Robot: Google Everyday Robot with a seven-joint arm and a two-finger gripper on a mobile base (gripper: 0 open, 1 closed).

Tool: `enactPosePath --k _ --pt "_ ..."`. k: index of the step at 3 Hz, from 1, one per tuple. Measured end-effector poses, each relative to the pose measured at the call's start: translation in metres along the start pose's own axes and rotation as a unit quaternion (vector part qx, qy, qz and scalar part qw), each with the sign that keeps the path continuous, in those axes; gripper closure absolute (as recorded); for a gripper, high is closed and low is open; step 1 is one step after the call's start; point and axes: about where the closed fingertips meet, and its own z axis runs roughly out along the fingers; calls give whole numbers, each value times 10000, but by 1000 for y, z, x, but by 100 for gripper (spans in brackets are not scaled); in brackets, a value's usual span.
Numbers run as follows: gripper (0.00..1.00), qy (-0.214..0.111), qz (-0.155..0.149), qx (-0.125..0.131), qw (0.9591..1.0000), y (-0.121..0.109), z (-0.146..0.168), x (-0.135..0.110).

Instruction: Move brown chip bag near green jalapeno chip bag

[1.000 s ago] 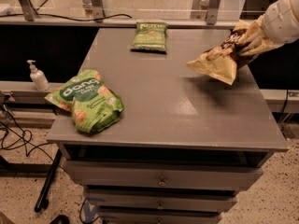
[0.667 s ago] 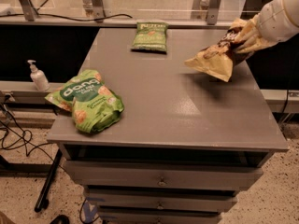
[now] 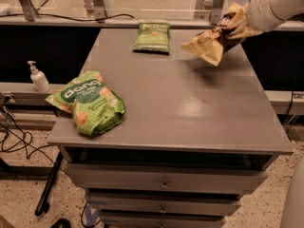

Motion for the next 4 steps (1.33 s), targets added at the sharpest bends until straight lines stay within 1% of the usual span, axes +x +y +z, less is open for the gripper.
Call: enactPosePath --k 1,2,3,4 --pt "100 345 -67 359 9987 -32 22 9" --pt "100 642 14 566 9963 -50 51 30" --pt "100 844 223 780 9931 -67 81 49" --pt "100 815 393 813 9926 -73 109 48"
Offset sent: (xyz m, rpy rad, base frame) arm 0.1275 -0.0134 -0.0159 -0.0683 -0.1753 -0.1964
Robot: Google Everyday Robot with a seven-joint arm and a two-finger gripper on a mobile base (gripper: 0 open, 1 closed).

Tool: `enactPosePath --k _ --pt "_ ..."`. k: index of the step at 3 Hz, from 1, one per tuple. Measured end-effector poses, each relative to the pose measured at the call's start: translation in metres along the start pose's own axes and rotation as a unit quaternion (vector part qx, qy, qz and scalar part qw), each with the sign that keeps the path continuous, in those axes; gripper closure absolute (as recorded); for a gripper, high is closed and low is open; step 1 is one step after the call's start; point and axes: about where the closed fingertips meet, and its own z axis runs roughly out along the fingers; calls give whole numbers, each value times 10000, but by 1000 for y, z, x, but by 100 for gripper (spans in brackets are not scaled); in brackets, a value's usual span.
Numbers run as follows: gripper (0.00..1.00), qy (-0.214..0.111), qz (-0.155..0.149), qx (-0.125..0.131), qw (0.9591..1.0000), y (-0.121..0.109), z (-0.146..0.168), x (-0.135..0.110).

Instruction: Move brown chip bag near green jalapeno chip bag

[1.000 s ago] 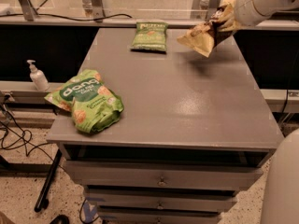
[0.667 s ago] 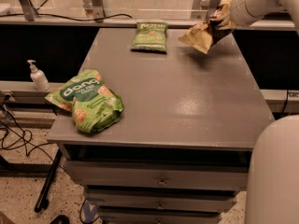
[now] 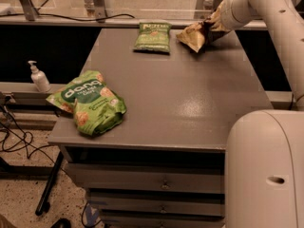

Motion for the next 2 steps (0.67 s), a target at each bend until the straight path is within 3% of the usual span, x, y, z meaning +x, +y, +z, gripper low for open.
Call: enactPosePath --k 1,2 --pt "100 -103 173 -46 9998 1 17 -13" --pt "86 -233 350 -134 9990 2 24 -26"
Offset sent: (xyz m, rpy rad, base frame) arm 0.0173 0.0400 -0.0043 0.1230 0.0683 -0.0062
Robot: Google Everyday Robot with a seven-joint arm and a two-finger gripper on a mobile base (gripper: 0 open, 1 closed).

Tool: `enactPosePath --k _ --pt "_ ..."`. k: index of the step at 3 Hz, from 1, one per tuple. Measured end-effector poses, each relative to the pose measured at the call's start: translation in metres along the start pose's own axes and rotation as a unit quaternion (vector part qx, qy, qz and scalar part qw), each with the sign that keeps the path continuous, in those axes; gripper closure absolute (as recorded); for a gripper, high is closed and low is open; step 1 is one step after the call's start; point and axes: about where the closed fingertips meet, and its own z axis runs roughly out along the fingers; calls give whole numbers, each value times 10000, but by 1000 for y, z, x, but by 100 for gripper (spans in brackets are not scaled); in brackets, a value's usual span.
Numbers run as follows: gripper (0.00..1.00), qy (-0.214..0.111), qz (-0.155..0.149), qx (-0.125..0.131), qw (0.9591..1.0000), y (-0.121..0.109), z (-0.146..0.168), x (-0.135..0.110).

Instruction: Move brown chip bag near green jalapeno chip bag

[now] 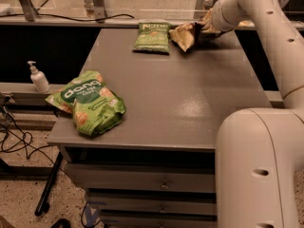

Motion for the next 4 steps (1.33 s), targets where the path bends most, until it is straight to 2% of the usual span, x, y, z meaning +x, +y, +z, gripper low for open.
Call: enactPosePath --k 1,2,4 --pt "70 -171 83 -69 9998 0 -2 -14" --pt "46 -311 102 -120 9994 -1 -7 -25" --pt "1 -455 138 -257 9985 3 -10 -33"
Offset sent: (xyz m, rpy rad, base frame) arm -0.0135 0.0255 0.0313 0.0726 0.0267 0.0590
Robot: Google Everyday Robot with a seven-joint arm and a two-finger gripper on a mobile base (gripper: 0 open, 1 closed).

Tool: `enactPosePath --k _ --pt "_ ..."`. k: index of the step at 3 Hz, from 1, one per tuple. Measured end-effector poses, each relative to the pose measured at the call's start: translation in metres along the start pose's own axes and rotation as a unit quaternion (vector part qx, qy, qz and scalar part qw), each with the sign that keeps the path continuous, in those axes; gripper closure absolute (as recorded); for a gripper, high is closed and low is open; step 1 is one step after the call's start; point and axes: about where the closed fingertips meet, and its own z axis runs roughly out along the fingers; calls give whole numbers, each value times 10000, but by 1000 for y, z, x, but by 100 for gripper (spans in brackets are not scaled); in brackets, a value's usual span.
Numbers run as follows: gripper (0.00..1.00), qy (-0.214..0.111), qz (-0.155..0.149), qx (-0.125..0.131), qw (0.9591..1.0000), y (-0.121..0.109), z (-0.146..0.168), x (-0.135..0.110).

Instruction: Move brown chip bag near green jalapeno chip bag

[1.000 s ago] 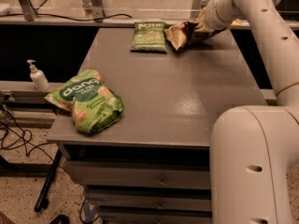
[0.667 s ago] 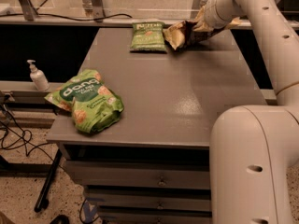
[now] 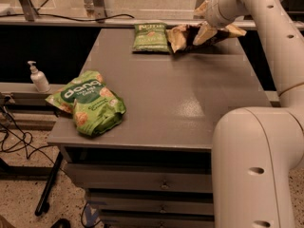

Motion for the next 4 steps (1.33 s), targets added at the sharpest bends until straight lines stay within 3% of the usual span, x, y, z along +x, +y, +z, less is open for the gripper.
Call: enactPosePath --k 1,2,4 --pt "0 -44 -14 -52 10000 2 -4 -2" --pt "0 -173 93 -119 9997 9 -34 7" --pt "0 -421 136 -138 9989 23 -153 31"
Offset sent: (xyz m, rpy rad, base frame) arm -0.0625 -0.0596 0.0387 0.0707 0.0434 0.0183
